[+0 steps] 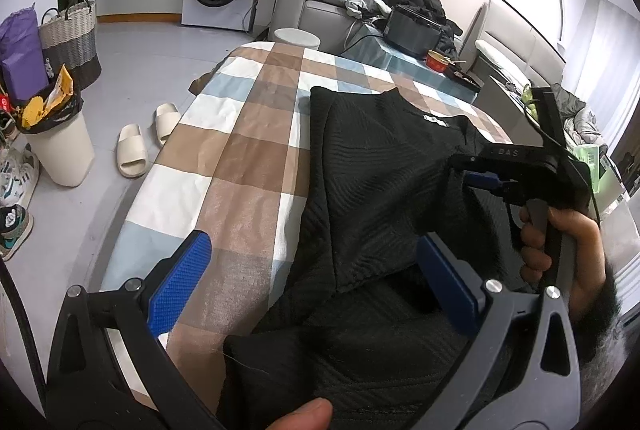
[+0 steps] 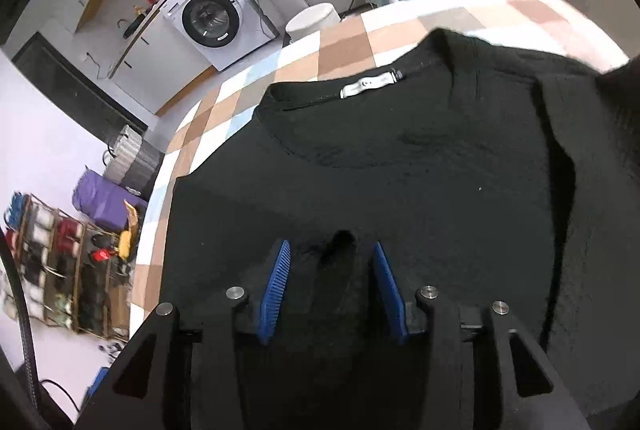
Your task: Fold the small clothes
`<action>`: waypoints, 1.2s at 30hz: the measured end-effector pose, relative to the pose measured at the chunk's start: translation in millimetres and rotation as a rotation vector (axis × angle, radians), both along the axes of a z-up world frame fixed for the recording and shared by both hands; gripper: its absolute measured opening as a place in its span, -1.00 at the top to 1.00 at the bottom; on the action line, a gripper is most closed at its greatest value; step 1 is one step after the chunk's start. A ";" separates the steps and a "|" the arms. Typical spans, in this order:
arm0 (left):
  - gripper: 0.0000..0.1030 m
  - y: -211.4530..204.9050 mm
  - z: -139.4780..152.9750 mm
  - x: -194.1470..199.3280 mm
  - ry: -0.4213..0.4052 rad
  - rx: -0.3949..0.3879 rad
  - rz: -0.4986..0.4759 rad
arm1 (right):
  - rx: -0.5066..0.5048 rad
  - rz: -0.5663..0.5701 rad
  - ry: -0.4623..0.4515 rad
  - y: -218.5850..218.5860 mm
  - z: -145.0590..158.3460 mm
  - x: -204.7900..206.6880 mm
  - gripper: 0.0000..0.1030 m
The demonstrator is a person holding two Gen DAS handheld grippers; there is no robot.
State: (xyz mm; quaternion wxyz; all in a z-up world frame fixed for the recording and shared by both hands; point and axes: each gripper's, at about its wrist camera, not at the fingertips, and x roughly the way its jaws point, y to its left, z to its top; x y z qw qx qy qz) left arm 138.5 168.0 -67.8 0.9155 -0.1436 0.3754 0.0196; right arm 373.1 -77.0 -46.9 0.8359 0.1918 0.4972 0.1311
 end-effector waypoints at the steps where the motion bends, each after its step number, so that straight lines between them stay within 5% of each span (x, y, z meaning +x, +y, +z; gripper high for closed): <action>1: -0.98 -0.3 -0.2 0.3 0.001 0.000 -0.001 | -0.008 0.001 0.008 -0.1 -2.9 2.5 0.12; 8: -0.98 -1.8 -3.9 1.1 0.014 -0.002 -0.006 | 0.021 0.021 -0.009 10.8 -3.2 11.9 0.03; 9: -0.98 -1.5 -4.6 1.2 0.015 -0.004 -0.006 | 0.007 0.028 -0.010 13.6 -4.0 12.5 0.07; 12: -0.98 -0.9 -6.6 2.8 0.023 -0.005 -0.006 | -0.019 0.039 -0.024 16.8 -6.6 10.1 0.80; 13: -0.98 -1.1 -6.7 2.8 0.023 -0.004 -0.006 | -0.022 0.052 -0.042 17.7 -5.7 8.8 0.88; 17: -0.98 -0.8 -8.2 3.4 0.024 -0.010 -0.007 | -0.040 0.104 -0.160 22.9 19.5 3.9 0.90; 20: -0.98 -1.5 -8.4 3.7 0.027 -0.006 -0.011 | 0.055 0.134 -0.305 20.3 50.4 -1.0 0.90; 23: -0.98 -2.0 -8.8 4.1 0.032 -0.007 -0.011 | 0.008 0.119 -0.341 25.0 57.3 2.5 0.72; 25: -0.98 -2.6 -7.6 3.7 0.030 -0.004 -0.012 | -0.125 0.080 -0.230 29.6 43.0 15.6 0.32; 26: -0.98 -2.6 -6.5 3.5 0.027 -0.003 -0.012 | -0.144 0.068 -0.167 28.2 34.2 20.3 0.32; 30: -0.98 -2.2 -5.1 2.4 0.020 -0.009 -0.012 | -0.051 0.071 -0.076 7.5 17.4 15.4 0.11; 36: -0.98 -7.8 -4.3 2.5 0.024 0.000 -0.023 | -0.016 0.119 -0.001 10.0 -1.5 8.4 0.08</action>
